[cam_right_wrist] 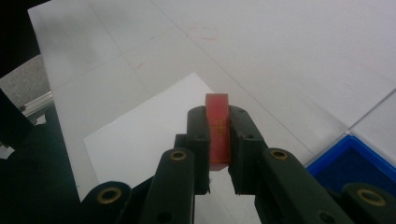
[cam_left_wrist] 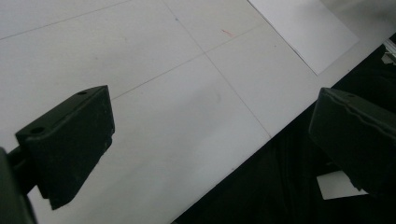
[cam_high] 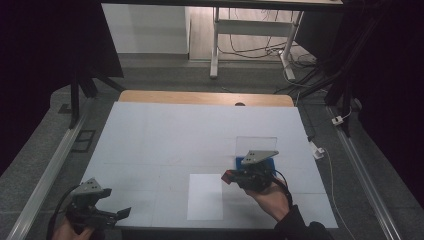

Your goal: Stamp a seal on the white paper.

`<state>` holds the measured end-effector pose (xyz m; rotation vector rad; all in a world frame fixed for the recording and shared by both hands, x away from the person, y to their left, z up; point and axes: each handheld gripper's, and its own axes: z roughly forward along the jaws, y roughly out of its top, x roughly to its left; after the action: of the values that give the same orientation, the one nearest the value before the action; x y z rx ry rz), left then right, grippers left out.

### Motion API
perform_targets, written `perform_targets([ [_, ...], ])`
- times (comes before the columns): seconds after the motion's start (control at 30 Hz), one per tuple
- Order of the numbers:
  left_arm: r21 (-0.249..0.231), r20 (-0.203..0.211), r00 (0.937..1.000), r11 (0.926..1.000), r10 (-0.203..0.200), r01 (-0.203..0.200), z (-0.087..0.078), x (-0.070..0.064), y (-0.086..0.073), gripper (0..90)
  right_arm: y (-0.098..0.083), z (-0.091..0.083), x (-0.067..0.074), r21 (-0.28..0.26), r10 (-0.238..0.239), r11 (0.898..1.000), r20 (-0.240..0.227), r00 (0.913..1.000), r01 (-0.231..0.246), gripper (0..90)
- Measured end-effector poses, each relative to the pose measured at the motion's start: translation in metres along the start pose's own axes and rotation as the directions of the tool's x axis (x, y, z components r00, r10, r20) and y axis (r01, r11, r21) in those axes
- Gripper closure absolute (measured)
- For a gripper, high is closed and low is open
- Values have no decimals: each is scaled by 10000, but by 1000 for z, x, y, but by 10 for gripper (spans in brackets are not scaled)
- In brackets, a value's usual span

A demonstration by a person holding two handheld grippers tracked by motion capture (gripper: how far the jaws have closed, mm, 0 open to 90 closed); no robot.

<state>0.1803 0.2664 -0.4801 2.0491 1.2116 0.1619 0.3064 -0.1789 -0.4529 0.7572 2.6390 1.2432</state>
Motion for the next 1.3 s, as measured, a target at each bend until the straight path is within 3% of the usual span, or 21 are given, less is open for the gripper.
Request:
perform_targets([
  [0.3, 15, 7, 10000, 10000, -3, 3, 0, 0, 0, 4, 4, 15, 8, 253, -159, 9995, -188, 9997, 163, 803],
  [0.67, 24, 18, 10000, 10000, -24, 24, 0, 0, 0, 4, 5, 38, 19, 726, -694, 9947, -415, 9967, 723, 803],
  [1.3, 25, 18, 10000, 10000, -23, 23, 0, 0, 0, 4, 1, 64, 35, 1383, -1485, 9776, -807, 9856, 1586, 803],
])
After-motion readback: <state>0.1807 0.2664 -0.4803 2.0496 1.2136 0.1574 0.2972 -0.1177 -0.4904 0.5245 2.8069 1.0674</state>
